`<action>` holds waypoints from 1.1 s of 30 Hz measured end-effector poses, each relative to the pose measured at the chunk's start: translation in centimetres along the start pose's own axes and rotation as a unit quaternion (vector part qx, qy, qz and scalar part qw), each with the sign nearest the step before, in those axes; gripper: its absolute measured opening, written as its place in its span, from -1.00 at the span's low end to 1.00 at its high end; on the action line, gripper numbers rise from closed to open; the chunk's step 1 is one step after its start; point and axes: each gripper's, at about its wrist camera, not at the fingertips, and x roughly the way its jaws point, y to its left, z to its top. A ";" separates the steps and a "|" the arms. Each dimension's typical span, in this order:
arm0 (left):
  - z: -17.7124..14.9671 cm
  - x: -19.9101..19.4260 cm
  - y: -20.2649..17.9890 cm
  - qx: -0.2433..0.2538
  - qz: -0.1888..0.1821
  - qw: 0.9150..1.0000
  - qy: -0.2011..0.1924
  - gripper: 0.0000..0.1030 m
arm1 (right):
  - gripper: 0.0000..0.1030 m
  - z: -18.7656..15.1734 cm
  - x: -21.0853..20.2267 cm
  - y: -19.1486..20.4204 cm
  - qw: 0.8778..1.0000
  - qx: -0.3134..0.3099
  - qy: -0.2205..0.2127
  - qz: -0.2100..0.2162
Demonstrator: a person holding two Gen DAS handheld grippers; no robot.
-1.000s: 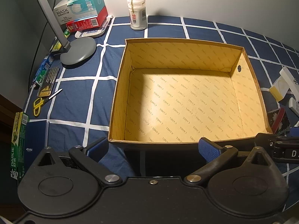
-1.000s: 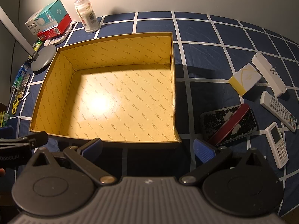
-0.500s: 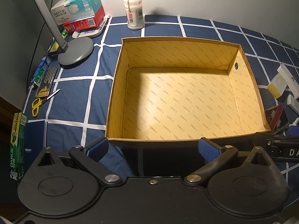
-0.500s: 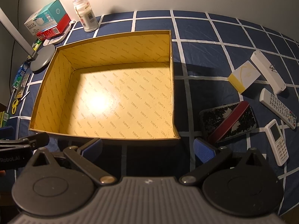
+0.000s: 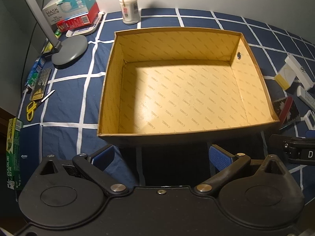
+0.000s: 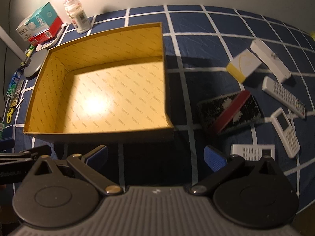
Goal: Organize objects
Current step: 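Move the right tool past the box toward the white AC remote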
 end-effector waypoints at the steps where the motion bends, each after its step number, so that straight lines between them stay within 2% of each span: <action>1: -0.1 0.1 -0.2 0.002 -0.001 1.000 0.001 1.00 | 1.00 -0.1 -0.1 -0.2 1.000 0.004 0.000 -0.002; 21: -0.7 1.8 -3.8 0.041 -0.032 0.998 0.017 1.00 | 1.00 -2.2 -0.9 -6.1 0.995 0.095 -0.011 -0.032; 33: -0.8 1.8 -6.7 0.066 -0.048 0.997 0.008 1.00 | 1.00 -2.4 -2.3 -9.9 0.991 0.123 -0.041 -0.040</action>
